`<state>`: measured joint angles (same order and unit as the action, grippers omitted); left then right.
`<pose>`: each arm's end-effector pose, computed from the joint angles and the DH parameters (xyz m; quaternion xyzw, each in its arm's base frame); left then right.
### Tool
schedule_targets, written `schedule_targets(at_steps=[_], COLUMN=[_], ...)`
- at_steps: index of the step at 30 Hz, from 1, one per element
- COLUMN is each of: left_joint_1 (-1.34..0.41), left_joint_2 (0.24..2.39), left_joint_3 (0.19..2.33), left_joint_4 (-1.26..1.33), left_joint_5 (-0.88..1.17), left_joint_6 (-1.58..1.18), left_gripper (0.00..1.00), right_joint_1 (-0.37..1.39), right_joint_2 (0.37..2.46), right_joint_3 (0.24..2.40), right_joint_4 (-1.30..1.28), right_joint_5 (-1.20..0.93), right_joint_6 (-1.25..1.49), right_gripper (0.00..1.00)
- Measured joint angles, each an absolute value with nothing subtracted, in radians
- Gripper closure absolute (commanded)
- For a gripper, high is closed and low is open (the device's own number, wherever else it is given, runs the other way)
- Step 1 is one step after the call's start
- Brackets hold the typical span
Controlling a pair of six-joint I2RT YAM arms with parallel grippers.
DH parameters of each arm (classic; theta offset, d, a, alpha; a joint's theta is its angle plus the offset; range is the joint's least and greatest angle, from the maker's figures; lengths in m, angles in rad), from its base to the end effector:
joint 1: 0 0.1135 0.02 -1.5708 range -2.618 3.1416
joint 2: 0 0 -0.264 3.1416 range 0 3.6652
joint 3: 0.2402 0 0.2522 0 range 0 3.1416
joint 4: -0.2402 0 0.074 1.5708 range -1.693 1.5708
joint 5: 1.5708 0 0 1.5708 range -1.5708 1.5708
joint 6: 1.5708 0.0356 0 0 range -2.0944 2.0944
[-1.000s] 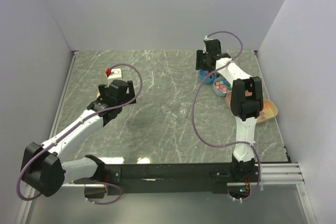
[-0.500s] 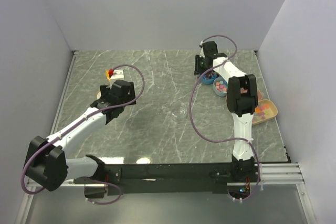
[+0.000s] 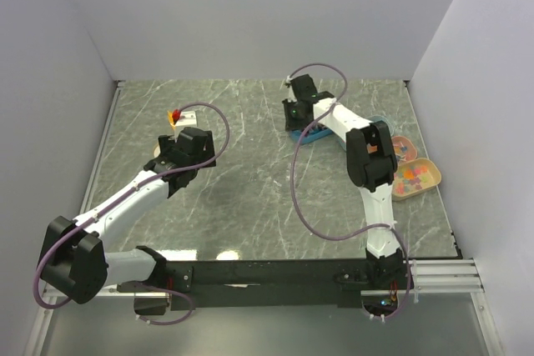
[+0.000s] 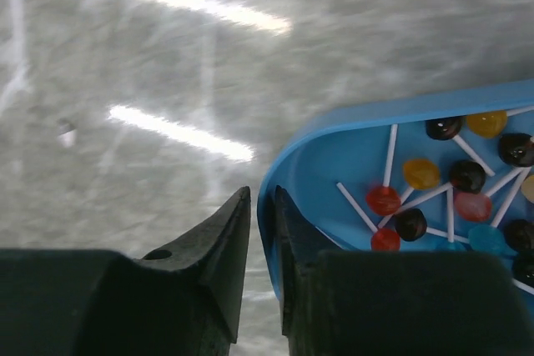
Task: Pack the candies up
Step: Move the storage box to the center of the board.
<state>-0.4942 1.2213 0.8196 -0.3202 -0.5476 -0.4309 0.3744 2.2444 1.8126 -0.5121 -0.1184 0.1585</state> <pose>0.2349 -0.1055 0.2520 -0.0835 0.8804 0.0436 0.4648 0.4605 0.1855 0.1833 -0.1204 0.9421 0.1353 0.2821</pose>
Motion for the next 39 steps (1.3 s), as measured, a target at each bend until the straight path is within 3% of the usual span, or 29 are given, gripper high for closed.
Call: schedule_targets(at_steps=[11, 24, 39], left_joint_1=[-0.494, -0.494, -0.494], left_joint_2=[1.221, 1.214, 1.201], left_joint_3=[0.836, 0.836, 0.836], left_joint_4=[-0.332, -0.344, -0.349], left_joint_5=[-0.547, -0.547, -0.539], left_joint_6=[-0.435, -0.435, -0.443], left_gripper=[0.01, 0.01, 0.01], right_joint_1=[0.558, 0.702, 0.819], right_joint_2=[2.233, 2.194, 2.037], right_joint_3=[1.8, 1.785, 1.515], right_joint_4=[-0.532, -0.554, -0.539], right_joint_5=[-0.117, -0.098, -0.107], right_joint_6=[0.328, 0.454, 0.443], right_gripper=[0.89, 0.92, 0.98])
